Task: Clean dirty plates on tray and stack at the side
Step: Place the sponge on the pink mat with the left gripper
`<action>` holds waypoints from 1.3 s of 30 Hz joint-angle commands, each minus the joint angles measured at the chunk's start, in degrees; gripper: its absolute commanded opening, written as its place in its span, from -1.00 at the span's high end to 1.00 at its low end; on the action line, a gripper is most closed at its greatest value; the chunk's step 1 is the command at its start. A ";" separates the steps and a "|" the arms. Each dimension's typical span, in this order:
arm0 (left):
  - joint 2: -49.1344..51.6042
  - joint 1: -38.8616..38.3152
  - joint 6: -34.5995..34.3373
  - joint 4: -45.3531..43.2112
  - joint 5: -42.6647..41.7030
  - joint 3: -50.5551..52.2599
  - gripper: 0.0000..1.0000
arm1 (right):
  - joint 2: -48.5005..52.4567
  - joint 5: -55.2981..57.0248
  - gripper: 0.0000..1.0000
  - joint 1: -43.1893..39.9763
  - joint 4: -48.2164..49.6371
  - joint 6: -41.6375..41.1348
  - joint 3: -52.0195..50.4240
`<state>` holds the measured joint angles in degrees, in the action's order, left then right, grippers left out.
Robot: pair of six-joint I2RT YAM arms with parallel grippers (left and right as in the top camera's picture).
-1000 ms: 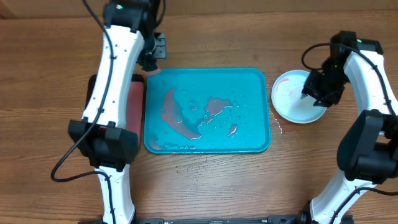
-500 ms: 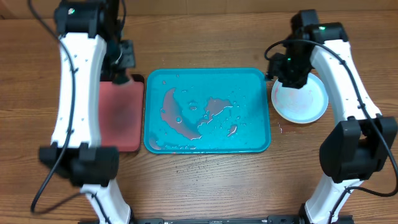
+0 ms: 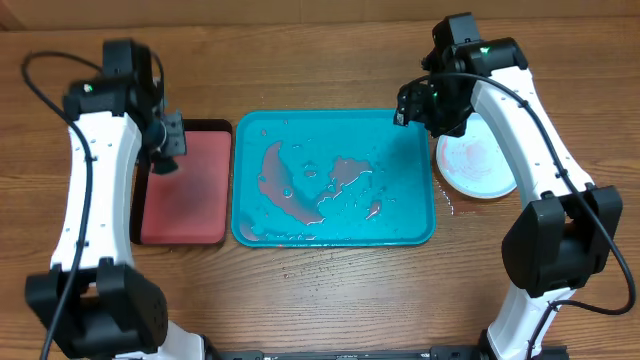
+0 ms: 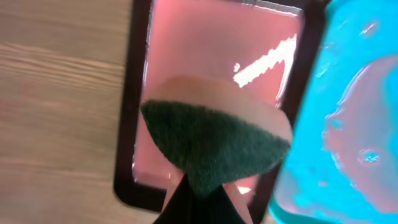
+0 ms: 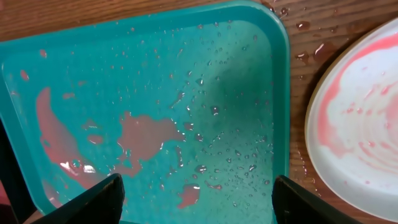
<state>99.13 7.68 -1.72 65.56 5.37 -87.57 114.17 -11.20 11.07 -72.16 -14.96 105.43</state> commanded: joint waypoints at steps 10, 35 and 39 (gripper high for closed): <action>0.96 4.39 6.43 -28.44 -2.25 22.36 0.78 | -0.68 -0.02 -0.57 0.13 -0.33 0.04 1.05; -8.33 -1.01 -2.16 -6.91 -7.32 -4.94 -0.99 | -12.72 11.13 -1.00 0.11 -3.34 0.42 3.98; -8.44 -1.03 -2.16 -6.88 -7.34 -4.79 -0.99 | -19.61 12.68 -1.00 0.11 -6.45 0.42 5.86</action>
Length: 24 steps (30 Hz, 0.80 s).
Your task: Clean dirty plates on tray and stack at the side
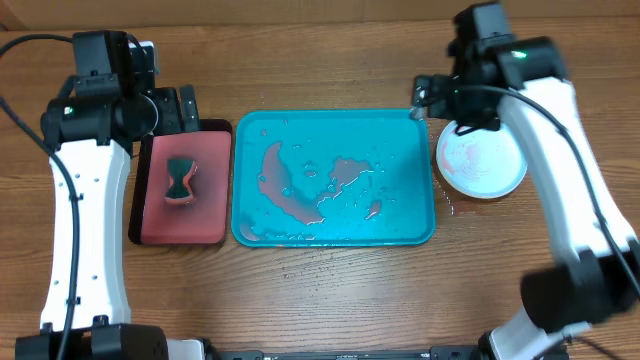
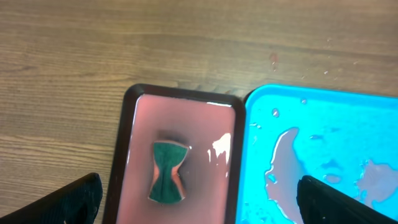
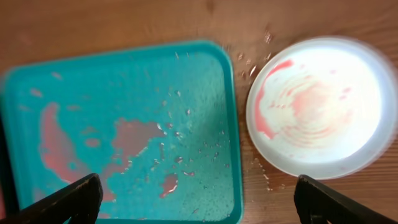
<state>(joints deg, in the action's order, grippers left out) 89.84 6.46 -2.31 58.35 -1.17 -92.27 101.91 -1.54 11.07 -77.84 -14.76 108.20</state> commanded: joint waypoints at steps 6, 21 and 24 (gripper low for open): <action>1.01 0.26 -1.57 0.35 -0.79 0.31 -1.00 | -19.08 2.99 -1.00 0.11 -2.01 0.22 3.28; 1.01 0.26 -1.57 0.35 -0.79 0.31 -0.99 | -29.24 2.97 -1.00 0.11 -4.31 0.20 3.26; 1.01 0.26 -1.57 0.35 -0.79 0.31 -0.99 | -29.24 5.11 -1.00 0.11 -8.50 0.20 3.26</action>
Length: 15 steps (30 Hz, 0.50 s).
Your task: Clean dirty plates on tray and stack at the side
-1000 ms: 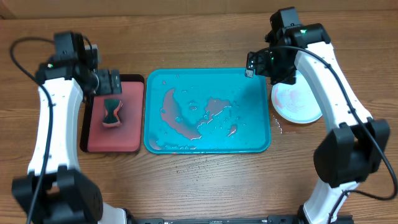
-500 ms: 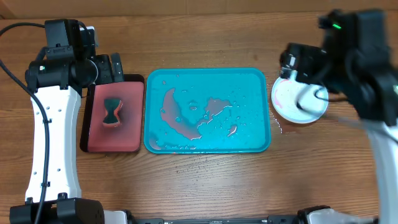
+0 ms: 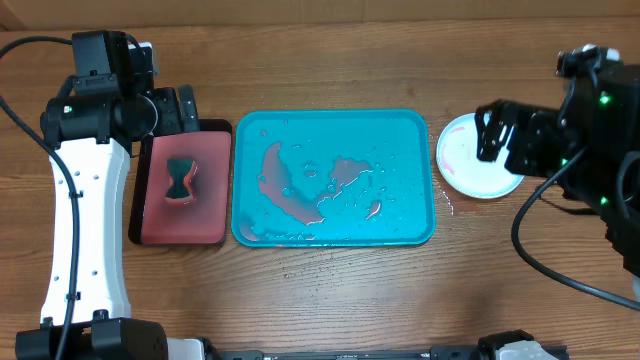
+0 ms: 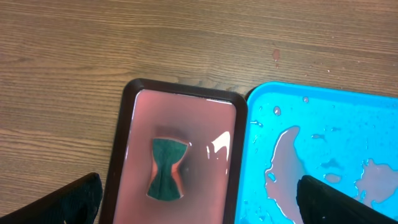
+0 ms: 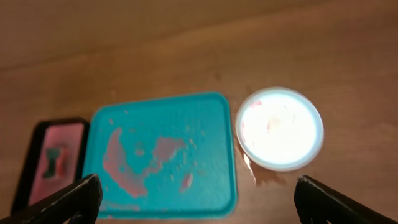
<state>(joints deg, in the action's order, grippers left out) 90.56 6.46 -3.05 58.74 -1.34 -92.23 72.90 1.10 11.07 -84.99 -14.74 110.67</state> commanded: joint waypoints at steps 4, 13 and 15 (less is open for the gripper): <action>0.28 0.26 -0.83 -0.04 -0.61 0.26 -0.99 | -0.55 5.86 -1.00 0.11 -3.48 0.00 0.79; 0.28 0.26 -0.83 -0.07 -0.61 0.26 -1.00 | -4.28 10.80 -1.00 -1.49 5.16 2.78 -5.11; 0.28 0.26 -0.83 -0.04 -0.61 0.26 -1.00 | -8.31 10.62 -1.00 -1.97 12.61 4.59 -11.23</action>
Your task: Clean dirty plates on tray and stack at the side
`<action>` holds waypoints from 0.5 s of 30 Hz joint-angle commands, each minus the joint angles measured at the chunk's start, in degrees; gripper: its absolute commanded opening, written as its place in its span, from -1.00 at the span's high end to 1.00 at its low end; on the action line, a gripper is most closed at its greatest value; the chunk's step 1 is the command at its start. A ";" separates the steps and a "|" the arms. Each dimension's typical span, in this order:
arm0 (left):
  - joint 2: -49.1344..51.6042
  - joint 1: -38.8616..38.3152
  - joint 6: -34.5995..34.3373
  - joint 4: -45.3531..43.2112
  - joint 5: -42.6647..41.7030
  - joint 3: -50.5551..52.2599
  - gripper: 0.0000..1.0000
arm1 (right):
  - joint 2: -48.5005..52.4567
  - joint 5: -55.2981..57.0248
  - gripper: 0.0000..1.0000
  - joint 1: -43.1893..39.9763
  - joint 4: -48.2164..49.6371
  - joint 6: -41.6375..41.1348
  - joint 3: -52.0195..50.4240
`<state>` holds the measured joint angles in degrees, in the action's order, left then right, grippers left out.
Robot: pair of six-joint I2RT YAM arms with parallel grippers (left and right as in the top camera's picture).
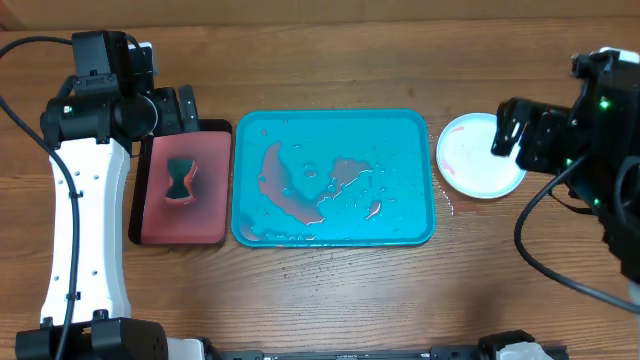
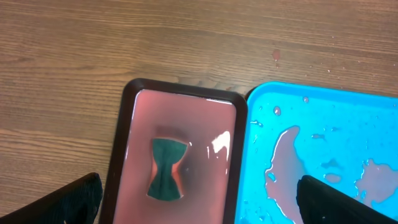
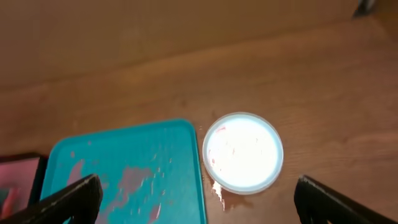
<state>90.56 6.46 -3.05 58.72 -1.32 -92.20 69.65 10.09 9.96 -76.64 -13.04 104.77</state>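
The teal tray point(image 1: 400, 130) lies mid-table, wet with pink puddles and bare of plates; it also shows as the tray point(image 3: 124, 149). One white plate point(image 1: 478, 155) with pink smears rests on the table right of it, seen as the plate point(image 3: 243, 152) far below the right wrist camera. A green sponge point(image 1: 181, 180) lies in the dark basin point(image 1: 205, 125) of pink liquid, seen as the sponge point(image 2: 166, 169). My left gripper point(image 1: 172, 112) is open, high behind the basin. My right gripper point(image 1: 522, 135) is open, high by the plate's right side, holding nothing.
Water spots and a small puddle point(image 3: 227, 196) mark the wood in front of the plate. The basin sits tight against the tray's left edge. Bare wooden table point(image 1: 330, 290) runs along the front.
My right gripper has shifted a little to the right and higher, so the plate looks smaller in its wrist view. The left arm, sponge, tray and plate have not moved.
First my left gripper was shut on the sponge over the basin, with my right gripper open low over the tray's right corner. Then the sponge lay in the basin, the left gripper open and raised. The right gripper stood over the plate, then drew off right and high.
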 commanded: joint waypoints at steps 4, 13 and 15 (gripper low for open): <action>0.28 0.26 -0.83 -0.04 -0.63 0.24 -1.00 | -15.56 -2.45 -1.00 -2.51 19.21 7.45 -21.29; 0.28 0.26 -0.83 -0.04 -0.63 0.24 -1.00 | -40.22 -5.77 -1.00 -5.97 47.60 9.01 -59.01; 0.28 0.26 -0.81 -0.04 -0.63 0.24 -1.00 | -45.11 -7.13 -1.00 -6.27 54.90 8.98 -67.32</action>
<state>90.56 6.46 -3.05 58.74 -1.50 -92.18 29.43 5.34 4.36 -26.04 -4.91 45.84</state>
